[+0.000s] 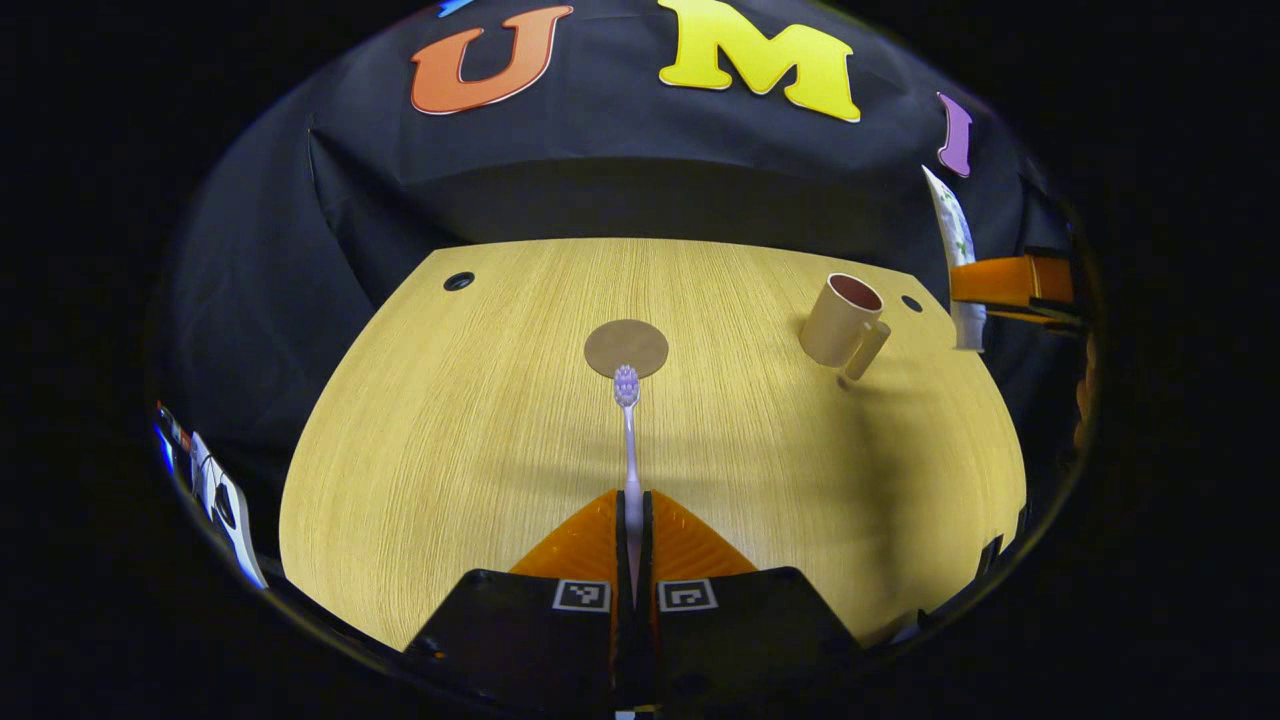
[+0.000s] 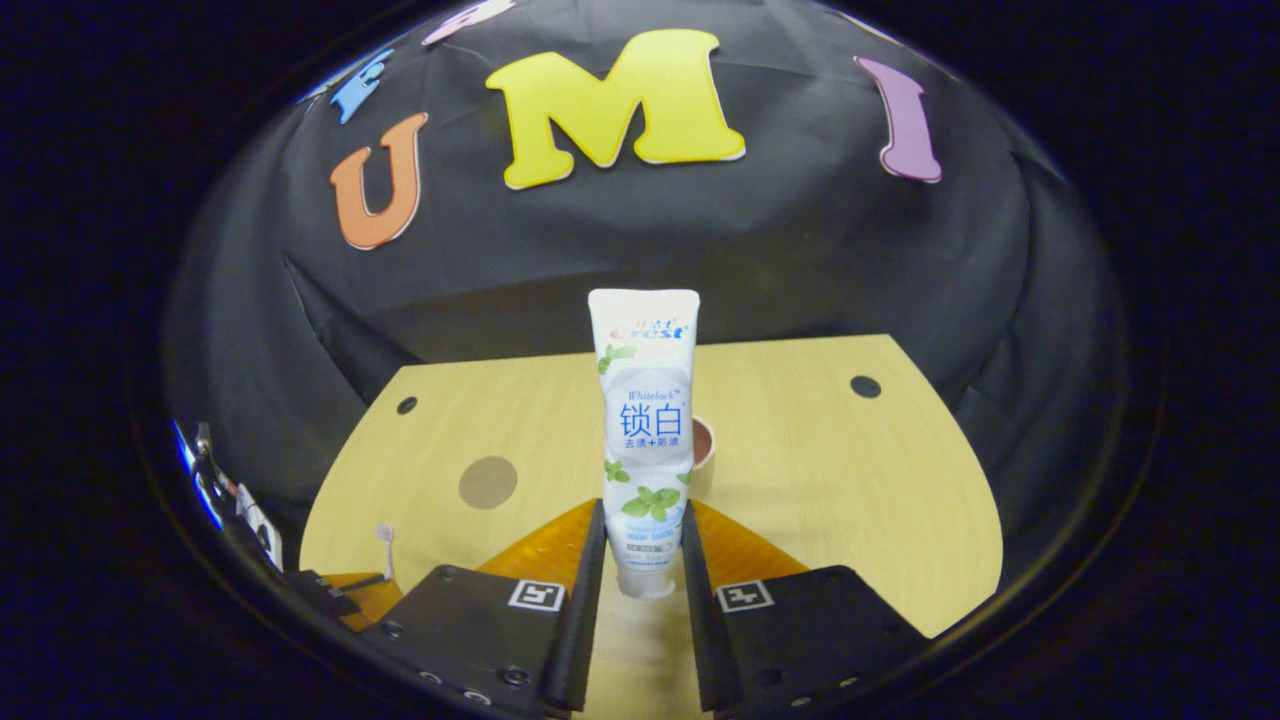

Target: Put the toothbrush and toothpaste on the desktop into the cup, then pick up the cup and place it on the coaster on the desktop.

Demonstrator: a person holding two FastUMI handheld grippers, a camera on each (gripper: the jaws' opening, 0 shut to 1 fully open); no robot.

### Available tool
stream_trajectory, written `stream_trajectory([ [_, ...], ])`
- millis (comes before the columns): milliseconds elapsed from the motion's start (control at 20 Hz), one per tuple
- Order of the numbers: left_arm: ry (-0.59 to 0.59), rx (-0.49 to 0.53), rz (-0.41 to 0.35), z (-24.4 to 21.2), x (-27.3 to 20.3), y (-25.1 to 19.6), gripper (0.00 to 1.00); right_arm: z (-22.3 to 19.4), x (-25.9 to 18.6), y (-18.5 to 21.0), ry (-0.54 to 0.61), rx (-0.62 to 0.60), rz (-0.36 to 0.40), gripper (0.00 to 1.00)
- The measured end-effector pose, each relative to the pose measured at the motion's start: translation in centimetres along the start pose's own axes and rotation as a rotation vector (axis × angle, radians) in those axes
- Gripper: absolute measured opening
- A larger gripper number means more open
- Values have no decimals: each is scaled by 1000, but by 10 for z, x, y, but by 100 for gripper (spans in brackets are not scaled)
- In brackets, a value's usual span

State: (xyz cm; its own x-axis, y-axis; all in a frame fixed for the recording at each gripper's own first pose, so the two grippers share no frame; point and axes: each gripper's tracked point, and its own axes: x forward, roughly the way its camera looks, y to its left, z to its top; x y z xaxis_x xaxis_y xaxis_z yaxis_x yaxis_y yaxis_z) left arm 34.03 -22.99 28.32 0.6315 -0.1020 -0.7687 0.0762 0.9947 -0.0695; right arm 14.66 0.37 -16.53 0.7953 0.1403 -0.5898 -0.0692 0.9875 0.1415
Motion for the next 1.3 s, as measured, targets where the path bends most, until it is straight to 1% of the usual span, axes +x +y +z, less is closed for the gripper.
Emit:
stream_trajectory([
  [150,-5,-39,-18,-1,-3,-3,3,24,8,0,-102,-32,-8,39],
  [200,-15,-36,-15,5,-7,-4,3,34,18,1,-133,-40,-13,39],
  [300,-37,-24,-6,3,-7,-3,4,49,34,0,-184,-39,-24,40],
  [400,-45,-18,2,5,-11,-2,4,57,51,-4,-219,-41,-40,39],
  [600,-43,-28,12,8,-17,-3,3,60,86,-11,-267,-60,-61,39],
  [800,-36,-31,10,10,-18,-8,4,51,119,-18,-288,-82,-75,39],
  [950,-26,-28,20,10,-16,-8,3,42,141,-23,-273,-78,-81,39],
  [1050,-24,-36,27,7,-15,-4,3,35,150,-26,-260,-84,-87,39],
  [1300,-22,-34,36,16,-8,-7,3,21,162,-28,-239,-99,-88,39],
])
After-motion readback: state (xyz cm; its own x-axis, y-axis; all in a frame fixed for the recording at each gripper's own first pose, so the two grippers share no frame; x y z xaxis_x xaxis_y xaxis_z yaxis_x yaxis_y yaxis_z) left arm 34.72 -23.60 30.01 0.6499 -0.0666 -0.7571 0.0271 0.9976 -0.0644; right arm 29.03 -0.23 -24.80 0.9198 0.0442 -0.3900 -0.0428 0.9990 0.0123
